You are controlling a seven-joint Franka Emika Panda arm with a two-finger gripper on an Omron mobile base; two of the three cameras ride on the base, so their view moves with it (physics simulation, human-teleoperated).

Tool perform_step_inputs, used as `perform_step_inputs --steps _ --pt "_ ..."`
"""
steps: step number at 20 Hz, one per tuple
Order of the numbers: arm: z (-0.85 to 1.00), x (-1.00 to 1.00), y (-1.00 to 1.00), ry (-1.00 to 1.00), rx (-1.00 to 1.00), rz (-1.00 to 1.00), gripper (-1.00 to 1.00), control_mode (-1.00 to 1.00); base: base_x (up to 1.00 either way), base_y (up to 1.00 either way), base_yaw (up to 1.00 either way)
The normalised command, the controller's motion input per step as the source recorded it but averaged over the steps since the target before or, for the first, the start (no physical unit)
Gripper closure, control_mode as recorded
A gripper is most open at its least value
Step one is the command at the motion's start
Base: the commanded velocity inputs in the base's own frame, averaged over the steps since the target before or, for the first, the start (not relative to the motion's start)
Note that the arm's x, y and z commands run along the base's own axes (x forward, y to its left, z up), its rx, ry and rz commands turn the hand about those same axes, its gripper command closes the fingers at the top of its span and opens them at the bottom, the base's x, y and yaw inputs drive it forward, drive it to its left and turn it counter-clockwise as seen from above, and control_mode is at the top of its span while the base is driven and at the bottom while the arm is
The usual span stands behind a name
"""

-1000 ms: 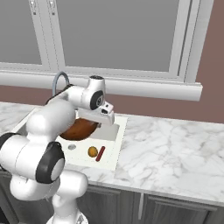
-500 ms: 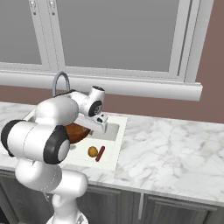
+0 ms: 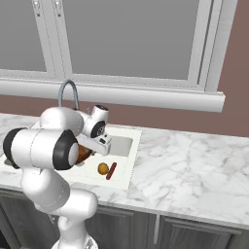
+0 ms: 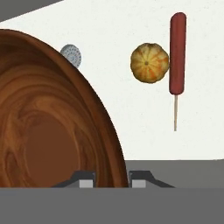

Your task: Dump the squash and hot dog from the bowl so the bowl can be washed. Place the bowl in the sink after clearing the leftovers.

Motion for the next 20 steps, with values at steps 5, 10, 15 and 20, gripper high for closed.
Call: perform_step_inputs --steps 5,10,15,20 --pt "-0.46 0.04 0.38 0.00 0.00 0.00 1.00 -1.00 0.00 0.00 0.00" --pt "-0.43 0.00 0.28 0.00 0.00 0.00 1.00 -1.00 0.00 0.00 0.00" --pt "-0.39 0.00 0.30 0.00 0.00 0.00 1.00 -1.00 0.00 0.00 0.00" --pt "-0.53 0.00 0.29 0.00 -0.01 0.00 1.00 -1.00 0.00 0.00 0.00"
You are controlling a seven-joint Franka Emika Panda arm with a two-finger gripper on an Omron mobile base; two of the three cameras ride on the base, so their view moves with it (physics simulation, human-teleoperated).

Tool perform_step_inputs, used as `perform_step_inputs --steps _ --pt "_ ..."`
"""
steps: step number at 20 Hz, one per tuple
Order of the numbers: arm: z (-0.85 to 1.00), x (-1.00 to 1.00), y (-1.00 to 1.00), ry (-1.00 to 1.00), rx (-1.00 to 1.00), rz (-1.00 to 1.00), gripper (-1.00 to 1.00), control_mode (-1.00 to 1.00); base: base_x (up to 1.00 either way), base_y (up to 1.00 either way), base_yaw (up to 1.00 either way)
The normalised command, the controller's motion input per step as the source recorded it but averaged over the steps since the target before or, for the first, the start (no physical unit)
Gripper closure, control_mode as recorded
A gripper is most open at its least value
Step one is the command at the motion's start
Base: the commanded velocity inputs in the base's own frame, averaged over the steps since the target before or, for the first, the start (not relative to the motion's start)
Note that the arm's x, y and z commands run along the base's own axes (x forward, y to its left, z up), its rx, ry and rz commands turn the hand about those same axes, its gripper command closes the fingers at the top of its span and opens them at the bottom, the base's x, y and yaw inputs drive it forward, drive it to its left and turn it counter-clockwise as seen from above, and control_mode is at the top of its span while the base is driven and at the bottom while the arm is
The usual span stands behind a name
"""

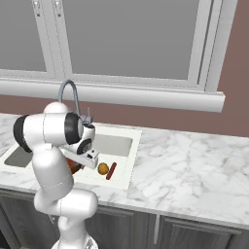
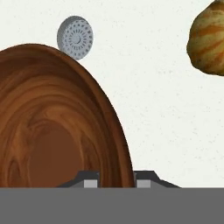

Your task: Dump the squash and hot dog from the bowl so the bowl can be washed. Place the bowl in the sink after clearing the leftovers.

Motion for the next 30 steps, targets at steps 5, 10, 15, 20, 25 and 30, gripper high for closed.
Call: perform_step_inputs --steps 5,10,15,20,25,30 --pt "-0.55 0.00 0.13 0.00 -0.03 0.00 1.00 -1.00 0.00 0.00 0.00" --pt "-0.47 0.01 0.01 0.00 -0.09 0.00 1.00 -1.00 0.00 0.00 0.00" --pt "-0.12 0.10 0.00 0.04 -0.01 0.00 1.00 -1.00 0.00 0.00 0.00" --pt "0.30 -0.20 0.00 -0.10 0.00 -0.02 -1.00 -1.00 0.00 0.00 0.00" --pt "0.99 -0.46 0.00 -0.37 0.00 -0.09 -1.00 -1.00 0.00 0.00 0.00" --pt "1.00 -0.65 -0.02 -0.45 0.00 -0.12 -1.00 -1.00 0.00 0.00 0.00"
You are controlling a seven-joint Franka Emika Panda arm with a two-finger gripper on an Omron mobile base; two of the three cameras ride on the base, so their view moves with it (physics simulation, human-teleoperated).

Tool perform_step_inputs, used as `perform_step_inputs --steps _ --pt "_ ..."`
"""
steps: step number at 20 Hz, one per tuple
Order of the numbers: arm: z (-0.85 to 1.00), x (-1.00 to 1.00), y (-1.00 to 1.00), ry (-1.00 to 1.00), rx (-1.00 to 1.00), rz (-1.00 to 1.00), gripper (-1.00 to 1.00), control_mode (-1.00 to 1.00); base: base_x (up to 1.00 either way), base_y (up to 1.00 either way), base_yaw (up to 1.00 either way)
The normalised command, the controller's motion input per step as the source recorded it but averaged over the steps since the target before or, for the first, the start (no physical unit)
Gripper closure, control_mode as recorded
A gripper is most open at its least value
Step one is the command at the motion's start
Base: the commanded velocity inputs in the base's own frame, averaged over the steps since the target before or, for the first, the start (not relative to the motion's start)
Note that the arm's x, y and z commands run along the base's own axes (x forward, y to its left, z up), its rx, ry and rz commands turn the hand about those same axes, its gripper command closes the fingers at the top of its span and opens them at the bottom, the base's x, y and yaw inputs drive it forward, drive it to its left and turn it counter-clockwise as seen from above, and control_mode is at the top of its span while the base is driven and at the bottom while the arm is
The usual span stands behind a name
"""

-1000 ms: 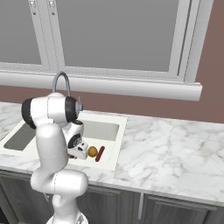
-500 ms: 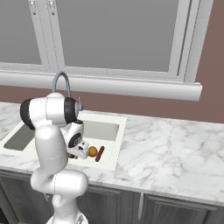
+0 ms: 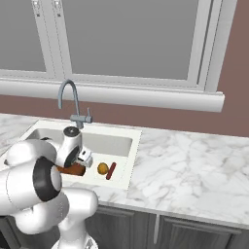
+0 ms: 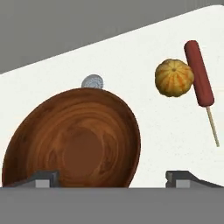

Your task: Dump the squash and hot dog from the bowl so the bowl can be washed. Place the bowl in the sink after clearing the leftovers.

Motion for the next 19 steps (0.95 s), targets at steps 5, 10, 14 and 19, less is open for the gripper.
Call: perform_step_inputs --steps 5,10,14,19 --pt "1.00 -0.87 -0.10 -0.52 0.00 -0.06 -1.00 -1.00 0.00 0.00 0.00" --pt "1.00 -0.79 -0.03 -0.48 0.00 -0.03 -1.00 -1.00 0.00 0.00 0.00" --pt "1.00 -0.98 -0.32 -0.41 0.05 0.00 -1.00 -1.00 0.00 0.00 0.00" --pt "0.86 -1.00 -0.70 -0.47 0.11 -0.02 -1.00 -1.00 0.00 0.00 0.00"
